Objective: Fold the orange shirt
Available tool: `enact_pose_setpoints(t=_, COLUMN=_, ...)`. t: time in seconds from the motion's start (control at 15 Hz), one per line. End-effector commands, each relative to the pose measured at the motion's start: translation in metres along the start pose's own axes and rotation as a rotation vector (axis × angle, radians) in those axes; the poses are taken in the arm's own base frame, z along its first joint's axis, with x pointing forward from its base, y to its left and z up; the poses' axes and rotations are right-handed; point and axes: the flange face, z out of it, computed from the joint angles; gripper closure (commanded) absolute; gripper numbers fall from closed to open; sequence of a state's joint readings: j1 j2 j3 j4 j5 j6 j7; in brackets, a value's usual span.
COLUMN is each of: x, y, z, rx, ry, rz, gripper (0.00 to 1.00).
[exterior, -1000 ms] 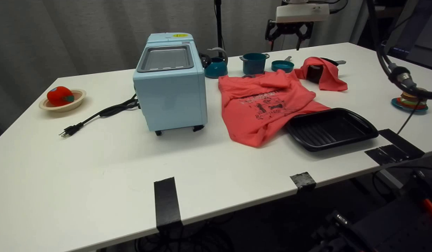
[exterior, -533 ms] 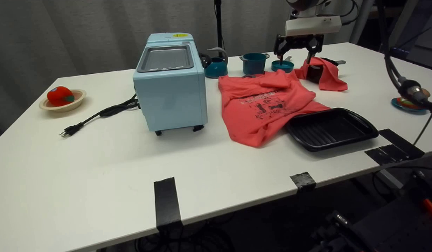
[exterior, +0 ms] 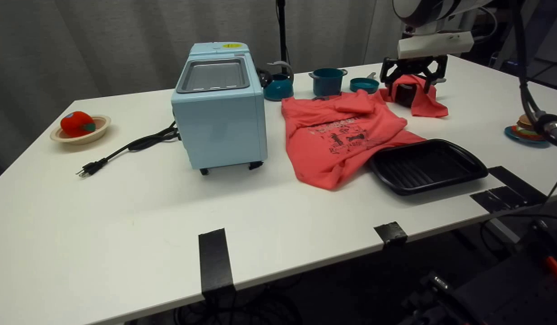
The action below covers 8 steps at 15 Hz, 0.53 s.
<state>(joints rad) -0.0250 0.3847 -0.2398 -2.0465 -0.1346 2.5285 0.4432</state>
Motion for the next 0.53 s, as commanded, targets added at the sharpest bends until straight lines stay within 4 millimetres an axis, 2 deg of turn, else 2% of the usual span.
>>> enact_pose_setpoints(t=0.0, x=0.013, y=0.027, z=0.003, rx=-0.034, ry=0.03, rz=0.009, gripper=0.0)
enact_pose_setpoints(t=0.47, x=0.045, y=0.049, z=0.016, rx=-0.112, ry=0.068, rz=0.062, gripper=0.0)
